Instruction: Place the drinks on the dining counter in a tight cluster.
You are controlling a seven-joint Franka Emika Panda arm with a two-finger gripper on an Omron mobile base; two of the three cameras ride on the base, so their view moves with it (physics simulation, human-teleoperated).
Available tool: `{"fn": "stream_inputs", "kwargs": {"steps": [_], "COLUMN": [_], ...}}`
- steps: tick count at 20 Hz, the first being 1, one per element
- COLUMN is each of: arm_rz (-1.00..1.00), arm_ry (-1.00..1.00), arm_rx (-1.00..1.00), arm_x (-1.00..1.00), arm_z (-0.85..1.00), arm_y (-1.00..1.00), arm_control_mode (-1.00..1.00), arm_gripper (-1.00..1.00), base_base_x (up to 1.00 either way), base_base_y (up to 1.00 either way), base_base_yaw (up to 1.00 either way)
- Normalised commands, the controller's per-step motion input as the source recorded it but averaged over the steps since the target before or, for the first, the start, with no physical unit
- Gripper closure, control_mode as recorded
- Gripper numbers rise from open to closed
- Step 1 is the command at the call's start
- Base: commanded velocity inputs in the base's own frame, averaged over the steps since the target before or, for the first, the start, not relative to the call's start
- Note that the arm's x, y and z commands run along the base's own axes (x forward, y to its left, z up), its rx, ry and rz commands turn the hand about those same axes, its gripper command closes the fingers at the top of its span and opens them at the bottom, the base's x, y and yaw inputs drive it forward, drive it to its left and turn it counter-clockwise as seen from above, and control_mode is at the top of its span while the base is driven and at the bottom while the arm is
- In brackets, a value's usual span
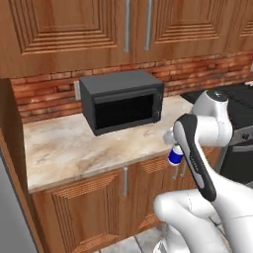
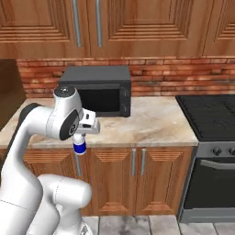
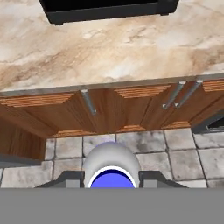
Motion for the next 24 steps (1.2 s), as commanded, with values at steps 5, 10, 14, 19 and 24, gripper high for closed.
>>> {"fn": "stream_inputs", "kwargs": {"steps": [5,10,14,19,24], "arm_rz": [0.00,0.00,0.00,0.00,0.00], "arm_ry": [0.00,0.00,0.00,0.00,0.00], "arm_rx": [0.00,0.00,0.00,0.00,0.00], "arm_x": [0.00,0.00,0.00,0.00,0.00], "arm_z": [0.00,0.00,0.00,0.00,0.00], "arm_y": [0.00,0.00,0.00,0.00,0.00], "arm_control_mode": [1.00,1.00,1.00,1.00,1.00], "arm_gripper": [1.00,1.00,1.00,1.00,1.00], "base_base_x": [-0.10,-0.14,-0.17,-0.21,-0.29], "base_base_y": [-0.11,-0.08,-0.05,-0.08,-0.06], "base_base_yaw": [-0.75,-0.77,-0.77,-0.75,-0.74]}}
